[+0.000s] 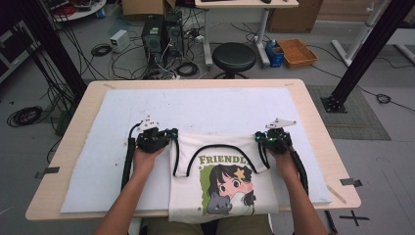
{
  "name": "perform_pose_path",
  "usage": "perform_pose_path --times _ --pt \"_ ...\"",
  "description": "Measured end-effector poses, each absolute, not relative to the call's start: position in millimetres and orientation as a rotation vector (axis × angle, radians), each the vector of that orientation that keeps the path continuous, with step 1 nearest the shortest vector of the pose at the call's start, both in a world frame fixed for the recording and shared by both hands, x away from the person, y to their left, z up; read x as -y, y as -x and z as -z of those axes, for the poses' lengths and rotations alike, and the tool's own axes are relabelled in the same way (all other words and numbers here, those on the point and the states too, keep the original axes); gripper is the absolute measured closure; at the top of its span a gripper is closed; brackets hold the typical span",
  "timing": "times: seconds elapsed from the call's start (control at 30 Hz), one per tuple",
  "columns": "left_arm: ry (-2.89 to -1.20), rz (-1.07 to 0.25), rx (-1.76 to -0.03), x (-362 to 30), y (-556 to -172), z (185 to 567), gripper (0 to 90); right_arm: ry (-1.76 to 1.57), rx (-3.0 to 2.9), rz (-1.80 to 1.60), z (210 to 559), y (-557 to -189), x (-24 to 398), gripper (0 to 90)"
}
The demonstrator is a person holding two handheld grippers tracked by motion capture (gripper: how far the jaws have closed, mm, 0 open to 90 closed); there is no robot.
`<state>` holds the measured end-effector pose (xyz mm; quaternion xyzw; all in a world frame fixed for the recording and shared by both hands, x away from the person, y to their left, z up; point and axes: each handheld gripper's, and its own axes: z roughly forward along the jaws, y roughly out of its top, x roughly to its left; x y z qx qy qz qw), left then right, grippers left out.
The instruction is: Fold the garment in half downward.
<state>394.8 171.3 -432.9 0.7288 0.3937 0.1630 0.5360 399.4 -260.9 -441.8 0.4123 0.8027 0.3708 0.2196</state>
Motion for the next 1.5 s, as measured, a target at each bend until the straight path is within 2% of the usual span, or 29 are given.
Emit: perform_pose_path --times 0.17,0.33,0.5,0.93,1.33,1.37,1.43,1.5 --pt "-1.668 -0.404 -0.945 -172 -418 415 83.9 -1.161 -2.062 -1.129 418 -416 262 85.8" --pt "-1.627 -0.369 -0.929 -180 -413 413 83.7 -1.126 -2.039 -1.202 409 -420 263 85.7" --pt "-1.614 -0.29 -0.9 -189 -389 423 83.6 -1.001 -2.087 -1.242 410 -400 263 85.7" --pt "-1.742 -0.133 -0.732 -188 -334 428 83.2 -0.756 -2.305 -1.34 416 -331 284 85.3" --pt "-1.859 0.031 -0.634 -195 -283 436 82.2 -0.731 -2.521 -1.372 422 -289 297 83.8" --pt "-1.853 0.044 -0.624 -195 -281 436 79.4 -0.734 -2.534 -1.38 423 -287 300 78.7" --pt "-1.802 0.043 -0.664 -196 -280 432 59.7 -0.8 -2.542 -1.404 424 -285 307 60.9" --pt "-1.756 -0.04 -0.74 -197 -285 428 41.7 -0.868 -2.459 -1.434 423 -284 314 51.6"
